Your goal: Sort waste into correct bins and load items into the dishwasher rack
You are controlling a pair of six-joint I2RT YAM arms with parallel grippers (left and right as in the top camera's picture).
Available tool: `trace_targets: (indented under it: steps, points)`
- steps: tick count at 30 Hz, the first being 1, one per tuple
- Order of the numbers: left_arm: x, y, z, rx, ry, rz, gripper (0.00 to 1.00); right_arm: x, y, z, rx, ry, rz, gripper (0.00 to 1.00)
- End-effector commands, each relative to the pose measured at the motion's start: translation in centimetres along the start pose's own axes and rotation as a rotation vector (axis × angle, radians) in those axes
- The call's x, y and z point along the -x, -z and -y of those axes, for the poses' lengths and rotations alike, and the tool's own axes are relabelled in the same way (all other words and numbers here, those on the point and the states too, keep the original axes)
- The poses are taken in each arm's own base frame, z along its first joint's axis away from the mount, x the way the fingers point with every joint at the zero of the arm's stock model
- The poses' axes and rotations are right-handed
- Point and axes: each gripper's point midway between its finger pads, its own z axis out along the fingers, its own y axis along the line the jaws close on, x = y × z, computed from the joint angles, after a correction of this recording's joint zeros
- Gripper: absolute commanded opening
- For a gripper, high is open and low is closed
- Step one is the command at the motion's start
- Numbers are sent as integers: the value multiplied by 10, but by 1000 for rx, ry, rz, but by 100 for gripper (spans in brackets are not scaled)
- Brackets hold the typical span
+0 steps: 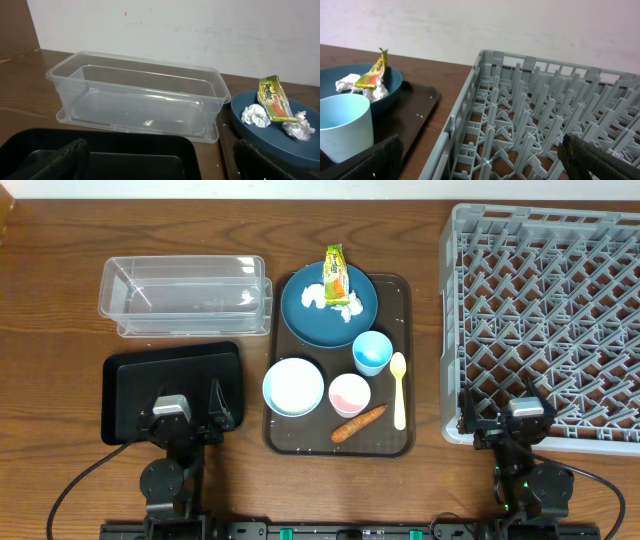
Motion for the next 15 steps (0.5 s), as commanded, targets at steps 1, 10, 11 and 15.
trace_targets:
  steps: [1,10,11,15]
  points:
    - [-14,0,-4,20,-6,-47,94,0,0,3,-12,10,1,99]
    - [-13,0,-4,21,-6,-46,94,0,0,0,1,7,3,99]
    - [-13,0,-4,21,-6,-46,94,0,0,0,1,6,4,99]
    - [-13,0,-4,21,54,-46,94,2,0,1,-3,-21,12,99]
